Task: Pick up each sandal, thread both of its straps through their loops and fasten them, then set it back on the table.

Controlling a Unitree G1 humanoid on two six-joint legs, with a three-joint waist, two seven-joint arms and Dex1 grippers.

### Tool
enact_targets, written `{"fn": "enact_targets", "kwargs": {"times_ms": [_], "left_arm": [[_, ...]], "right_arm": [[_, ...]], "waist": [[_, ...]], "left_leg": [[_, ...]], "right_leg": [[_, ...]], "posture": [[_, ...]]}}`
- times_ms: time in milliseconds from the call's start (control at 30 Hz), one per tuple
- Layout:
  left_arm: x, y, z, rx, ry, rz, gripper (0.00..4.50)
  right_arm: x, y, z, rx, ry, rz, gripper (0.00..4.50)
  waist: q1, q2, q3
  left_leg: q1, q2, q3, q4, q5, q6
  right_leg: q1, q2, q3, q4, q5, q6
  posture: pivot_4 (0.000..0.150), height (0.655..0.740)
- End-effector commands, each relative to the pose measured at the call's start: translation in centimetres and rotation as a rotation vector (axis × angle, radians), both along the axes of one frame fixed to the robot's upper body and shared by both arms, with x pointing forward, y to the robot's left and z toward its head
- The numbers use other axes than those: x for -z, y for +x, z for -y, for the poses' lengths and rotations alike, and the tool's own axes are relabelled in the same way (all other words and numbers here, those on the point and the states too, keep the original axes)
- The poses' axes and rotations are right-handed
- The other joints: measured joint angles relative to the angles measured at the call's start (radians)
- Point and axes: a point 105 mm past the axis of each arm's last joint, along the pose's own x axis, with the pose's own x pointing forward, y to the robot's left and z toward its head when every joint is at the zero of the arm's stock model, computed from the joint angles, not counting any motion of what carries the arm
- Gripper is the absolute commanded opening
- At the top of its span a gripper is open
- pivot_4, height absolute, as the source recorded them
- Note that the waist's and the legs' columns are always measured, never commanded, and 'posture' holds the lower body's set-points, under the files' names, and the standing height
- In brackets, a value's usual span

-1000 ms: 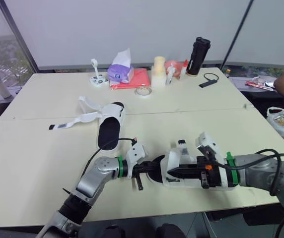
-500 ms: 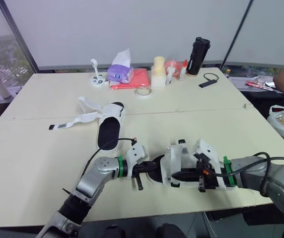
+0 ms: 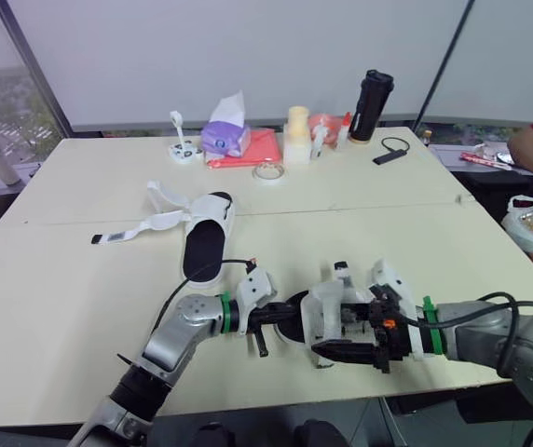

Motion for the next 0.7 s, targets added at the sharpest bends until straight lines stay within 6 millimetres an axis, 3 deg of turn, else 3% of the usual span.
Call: {"fn": "enact_targets", "kwargs": {"times_ms": [33,167,300,467,700], "left_arm": [[5.2,-0.6,-2.4,-0.077,0.155,-0.161,0.00],[5.2,-0.7,-2.4,-0.075,0.155,-0.162,0.00],[5.2,-0.7,-2.5,-0.074,0.156,-0.163,0.00],[5.3,-0.9,-2.6,-0.070,0.160,-0.164,0.00],[5.4,-1.2,-2.6,-0.052,0.165,-0.163,0.00]], "right_arm": [[-0.6,-1.3,-0.4,-0.028,0.029,-0.018,4.39],[0.4,-2.5,-0.7,-0.021,0.029,-0.059,4.39],[1.7,-2.7,0.2,0.059,-0.011,-0.065,4.39],[0.9,-2.2,1.8,0.171,0.044,-0.060,4.39],[2.7,-4.6,0.7,0.148,0.029,-0.147,4.39]], "waist": [[0.000,0.000,0.000],[0.000,0.000,0.000],[0.000,-0.001,-0.001],[-0.001,-0.002,-0.002],[-0.002,-0.001,-0.002]], "left_leg": [[0.000,0.000,0.000,0.000,0.000,0.000],[0.000,0.000,0.000,0.000,0.000,0.000],[0.000,0.000,0.000,0.000,0.000,0.000],[0.000,0.000,0.000,-0.001,0.000,0.000],[0.000,0.001,0.001,-0.003,0.000,0.000]], "right_leg": [[0.000,0.000,0.000,0.000,0.000,0.000],[0.000,0.000,0.000,0.000,0.000,0.000],[0.000,0.000,0.000,0.000,0.000,0.000],[0.000,0.000,0.000,-0.002,0.000,0.000],[-0.001,0.001,0.001,-0.002,0.000,0.000]], "posture": [[0.150,0.7400],[0.150,0.7400],[0.150,0.7400],[0.150,0.7400],[0.150,0.7400]]}}
